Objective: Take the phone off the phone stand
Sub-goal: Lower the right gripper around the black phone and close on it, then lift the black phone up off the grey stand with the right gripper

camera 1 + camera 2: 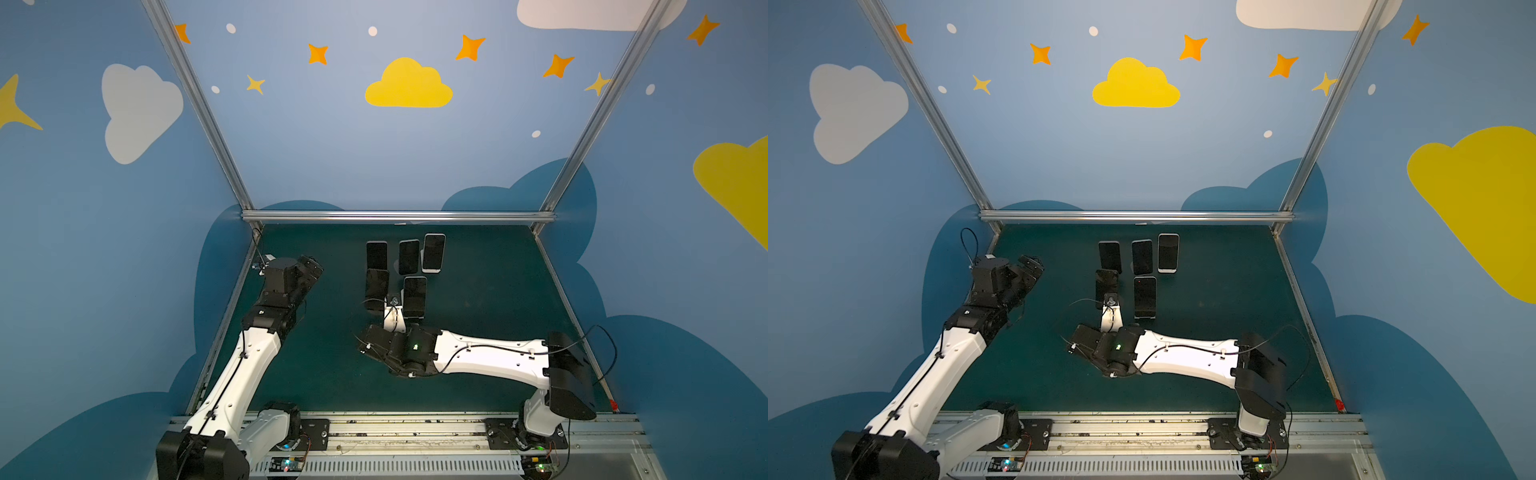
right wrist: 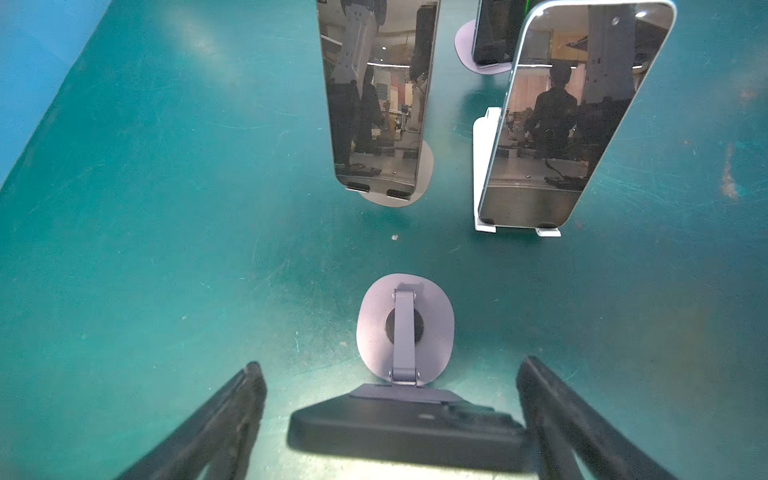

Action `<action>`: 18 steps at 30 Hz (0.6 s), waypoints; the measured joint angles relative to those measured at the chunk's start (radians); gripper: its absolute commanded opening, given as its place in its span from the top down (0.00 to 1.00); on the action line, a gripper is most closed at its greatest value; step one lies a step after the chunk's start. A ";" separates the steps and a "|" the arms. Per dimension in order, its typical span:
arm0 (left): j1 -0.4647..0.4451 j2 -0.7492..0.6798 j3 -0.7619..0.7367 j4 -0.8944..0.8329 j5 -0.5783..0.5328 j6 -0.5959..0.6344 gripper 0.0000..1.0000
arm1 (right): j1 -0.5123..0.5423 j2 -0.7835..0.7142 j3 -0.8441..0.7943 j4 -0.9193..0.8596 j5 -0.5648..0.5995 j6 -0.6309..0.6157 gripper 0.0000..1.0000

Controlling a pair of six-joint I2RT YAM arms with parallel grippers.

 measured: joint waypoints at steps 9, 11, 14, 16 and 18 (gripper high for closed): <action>-0.003 0.004 0.000 0.000 0.001 0.000 0.00 | -0.024 0.007 -0.043 0.034 -0.016 0.000 0.12; -0.004 0.004 0.000 0.000 0.001 0.000 0.00 | -0.027 0.012 -0.049 0.044 -0.017 -0.005 0.12; -0.004 0.006 0.000 0.000 0.003 0.000 0.00 | -0.027 0.026 -0.050 0.054 -0.017 -0.020 0.14; -0.004 0.010 0.000 0.000 0.003 0.000 0.00 | -0.027 0.037 -0.050 0.059 -0.017 -0.028 0.16; -0.004 0.016 0.000 0.000 0.004 0.000 0.00 | -0.026 0.043 -0.050 0.061 -0.017 -0.036 0.18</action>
